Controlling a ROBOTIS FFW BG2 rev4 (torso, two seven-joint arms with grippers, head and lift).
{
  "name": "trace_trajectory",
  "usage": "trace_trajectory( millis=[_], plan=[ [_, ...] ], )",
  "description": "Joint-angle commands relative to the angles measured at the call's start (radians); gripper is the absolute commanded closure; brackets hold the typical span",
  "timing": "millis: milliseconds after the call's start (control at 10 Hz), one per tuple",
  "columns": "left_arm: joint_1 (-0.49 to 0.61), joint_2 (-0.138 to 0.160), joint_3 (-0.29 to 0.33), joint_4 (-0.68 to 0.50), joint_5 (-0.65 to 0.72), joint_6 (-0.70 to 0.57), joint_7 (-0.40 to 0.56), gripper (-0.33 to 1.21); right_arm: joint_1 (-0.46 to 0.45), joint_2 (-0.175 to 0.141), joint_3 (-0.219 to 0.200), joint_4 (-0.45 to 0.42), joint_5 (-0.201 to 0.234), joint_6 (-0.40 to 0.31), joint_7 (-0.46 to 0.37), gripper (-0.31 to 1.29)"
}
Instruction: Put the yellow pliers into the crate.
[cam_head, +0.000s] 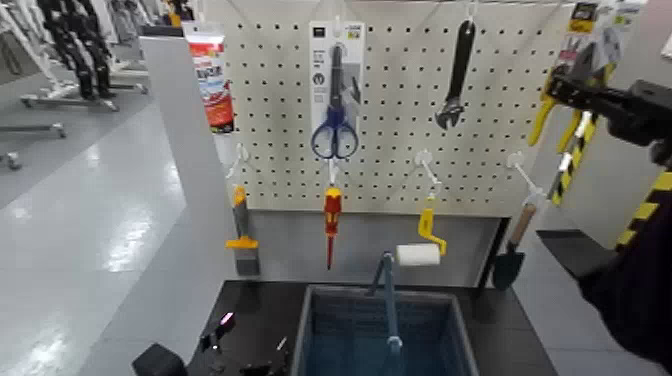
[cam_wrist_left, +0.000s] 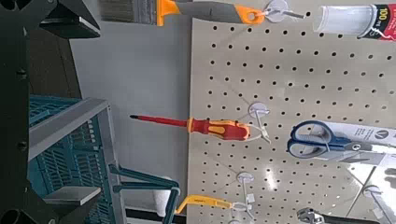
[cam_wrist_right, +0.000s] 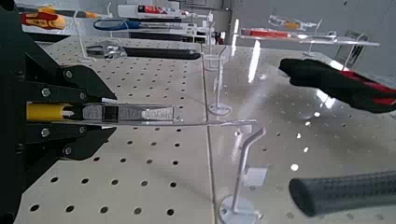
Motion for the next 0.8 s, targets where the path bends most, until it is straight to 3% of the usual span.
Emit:
trace_trajectory(
  millis=[100,400,800],
  plan=[
    [0.002,0.002,0.001,-0.001,0.001,0.0,-0.002,0.12,0.067,0.023,-0.049,-0.175,-0.002,0.027,-0.01,1.11],
    [0.0,0.005,-0.004,-0.001,0.004,0.002,-0.002,0.12,0.123,0.063,-0.057,-0.295,-0.015,0.038,-0.036,1.11],
    [0.0,0.005,-0.007,0.001,0.004,0.005,-0.002,0.12,0.234,0.192,-0.046,-0.349,-0.017,0.021,-0.056,1.11]
  ],
)
